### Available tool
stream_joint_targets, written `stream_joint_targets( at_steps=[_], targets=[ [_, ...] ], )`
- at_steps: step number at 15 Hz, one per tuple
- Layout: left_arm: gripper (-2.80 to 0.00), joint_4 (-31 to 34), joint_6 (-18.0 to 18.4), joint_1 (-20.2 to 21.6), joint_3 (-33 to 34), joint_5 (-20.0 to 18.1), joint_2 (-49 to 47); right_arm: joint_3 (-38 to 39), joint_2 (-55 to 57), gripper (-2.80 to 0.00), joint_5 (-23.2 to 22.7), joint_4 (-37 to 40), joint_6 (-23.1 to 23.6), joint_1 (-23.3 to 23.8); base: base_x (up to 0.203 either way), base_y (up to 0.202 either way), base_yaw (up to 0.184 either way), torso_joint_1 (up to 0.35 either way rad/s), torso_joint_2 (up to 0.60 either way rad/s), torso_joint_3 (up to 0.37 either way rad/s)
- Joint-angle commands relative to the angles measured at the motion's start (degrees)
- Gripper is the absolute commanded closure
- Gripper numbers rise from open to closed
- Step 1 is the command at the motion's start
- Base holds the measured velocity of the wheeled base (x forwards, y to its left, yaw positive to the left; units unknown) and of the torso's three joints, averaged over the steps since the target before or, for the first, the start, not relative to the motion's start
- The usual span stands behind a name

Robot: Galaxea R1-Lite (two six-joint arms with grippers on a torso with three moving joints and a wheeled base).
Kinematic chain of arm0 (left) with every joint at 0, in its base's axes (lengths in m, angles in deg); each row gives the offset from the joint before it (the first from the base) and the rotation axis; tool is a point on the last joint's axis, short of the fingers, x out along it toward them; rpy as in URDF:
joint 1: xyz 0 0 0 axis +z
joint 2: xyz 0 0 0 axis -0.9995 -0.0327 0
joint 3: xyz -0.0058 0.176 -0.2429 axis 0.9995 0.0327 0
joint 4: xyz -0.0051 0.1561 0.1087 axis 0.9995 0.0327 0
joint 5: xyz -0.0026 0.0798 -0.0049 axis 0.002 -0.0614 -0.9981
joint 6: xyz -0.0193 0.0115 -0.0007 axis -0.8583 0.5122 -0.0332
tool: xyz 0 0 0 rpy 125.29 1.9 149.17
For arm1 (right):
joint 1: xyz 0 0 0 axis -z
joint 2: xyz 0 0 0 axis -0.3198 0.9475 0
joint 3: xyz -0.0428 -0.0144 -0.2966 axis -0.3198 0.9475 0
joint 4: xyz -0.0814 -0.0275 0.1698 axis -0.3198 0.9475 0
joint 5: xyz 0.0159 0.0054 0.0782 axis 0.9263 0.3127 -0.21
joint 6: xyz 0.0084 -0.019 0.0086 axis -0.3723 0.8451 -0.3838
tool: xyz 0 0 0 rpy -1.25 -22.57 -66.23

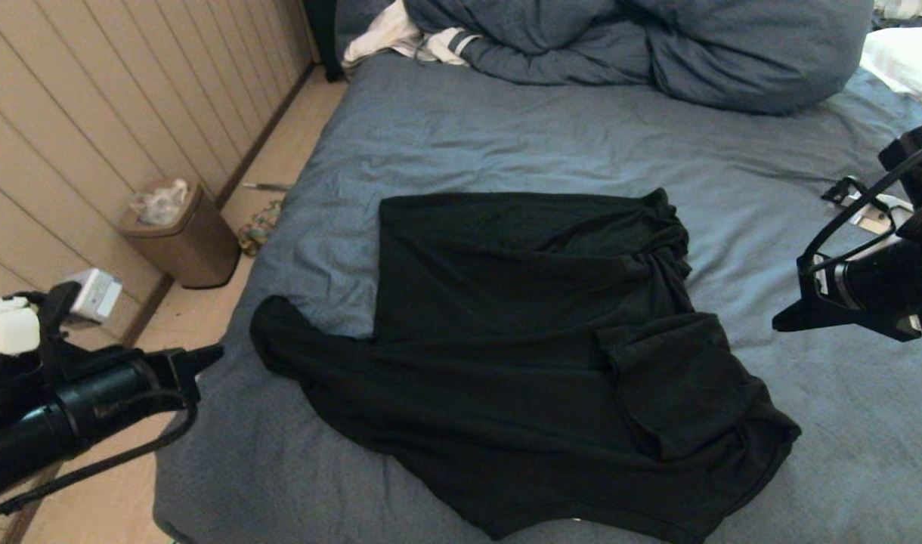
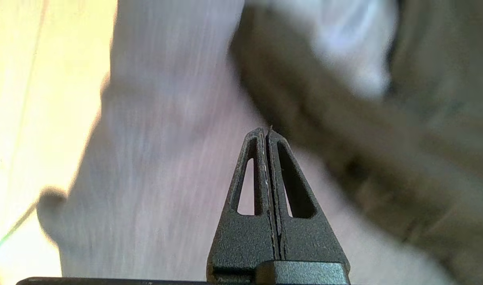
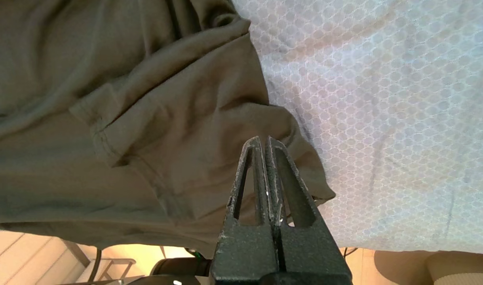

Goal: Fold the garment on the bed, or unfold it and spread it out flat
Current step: Fold the black T-shirt

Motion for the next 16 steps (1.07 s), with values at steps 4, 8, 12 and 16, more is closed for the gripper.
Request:
stream_joint_targets(
  at_steps=[4, 8, 12, 16],
  targets=[
    [0.00, 12.26, -4.90, -7.35, -15.67, 0.37, -3.83, -0.25, -0.04, 0.00, -0.09, 0.27, -0.10, -0.22, 0.000, 0.000, 0.000, 0.000, 0.00, 0.000],
    [0.00, 13.18, -4.73, -4.90, -12.63, 1.41, -5.32, -0.65, 0.31, 0.00, -0.16, 0.20, 0.11, 0.22, 0.000, 0.000, 0.000, 0.000, 0.00, 0.000],
    [0.00, 11.16, -0.18, 2.27, -7.92, 0.05, -5.94, 0.28, 1.33, 0.00, -0.16, 0.20, 0.08, 0.05, 0.000, 0.000, 0.000, 0.000, 0.00, 0.000],
    [0.00, 8.69, -0.12, 2.34, -7.81, -1.00, -9.37, -0.08, 1.46, 0.00, -0.08, 0.18, 0.08, 0.04, 0.000, 0.000, 0.000, 0.000, 0.00, 0.000]
  ],
)
